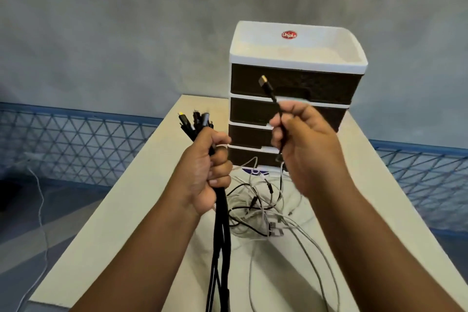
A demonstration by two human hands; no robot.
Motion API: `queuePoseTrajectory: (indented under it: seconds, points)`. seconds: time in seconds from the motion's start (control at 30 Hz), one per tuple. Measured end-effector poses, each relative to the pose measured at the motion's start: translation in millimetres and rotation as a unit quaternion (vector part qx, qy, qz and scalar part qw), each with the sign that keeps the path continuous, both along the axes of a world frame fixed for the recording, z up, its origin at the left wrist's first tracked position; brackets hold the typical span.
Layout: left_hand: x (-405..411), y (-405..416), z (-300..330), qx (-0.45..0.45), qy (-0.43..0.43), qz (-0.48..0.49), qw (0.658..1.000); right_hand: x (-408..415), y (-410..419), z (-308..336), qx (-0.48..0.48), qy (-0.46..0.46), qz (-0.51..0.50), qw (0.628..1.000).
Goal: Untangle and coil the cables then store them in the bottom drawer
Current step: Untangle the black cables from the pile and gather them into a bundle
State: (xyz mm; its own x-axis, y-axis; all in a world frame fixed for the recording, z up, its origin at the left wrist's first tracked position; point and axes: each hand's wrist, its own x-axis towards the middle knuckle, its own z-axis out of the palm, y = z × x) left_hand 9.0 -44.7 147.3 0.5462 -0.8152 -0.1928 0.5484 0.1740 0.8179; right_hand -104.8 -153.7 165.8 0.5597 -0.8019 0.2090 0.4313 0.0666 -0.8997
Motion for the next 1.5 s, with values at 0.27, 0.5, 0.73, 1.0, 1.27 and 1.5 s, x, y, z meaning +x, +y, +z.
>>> queuePoseTrajectory:
  seconds: [0.27,0.5,0.73,1.0,1.27,1.5]
  points:
    - [-20.1,-10.3,-3.7,-0.019,-0.065,0.071,0.995,7.5,54.2,-33.2,-0.171,0.068,-0.018,0.983]
    - [-19.2,-13.3,-3.5,0.026,-0.087,0.125,0.988,7.9,56.4,-51.1,-0.254,0.109,-0.044,0.96]
    - [7.0,-8.5,9.2,-0.085,-0.009,0.12,0.989,-18.8,13.3,-102.9,-0.469,0.261,-0.035,0.843]
    - [30.5,2.1,20.9,-0.207,0.103,0.074,0.97,-36.7,-74.5,-108.8,-0.596,0.399,-0.081,0.693]
    - [38.6,6.0,24.2,-0.22,0.088,0.052,0.97,-30.8,-71.4,-45.4,-0.404,0.473,0.109,0.775]
    - [33.7,5.6,27.1,-0.174,0.048,0.075,0.981,-16.4,-56.5,-109.4,-0.438,0.519,0.135,0.722]
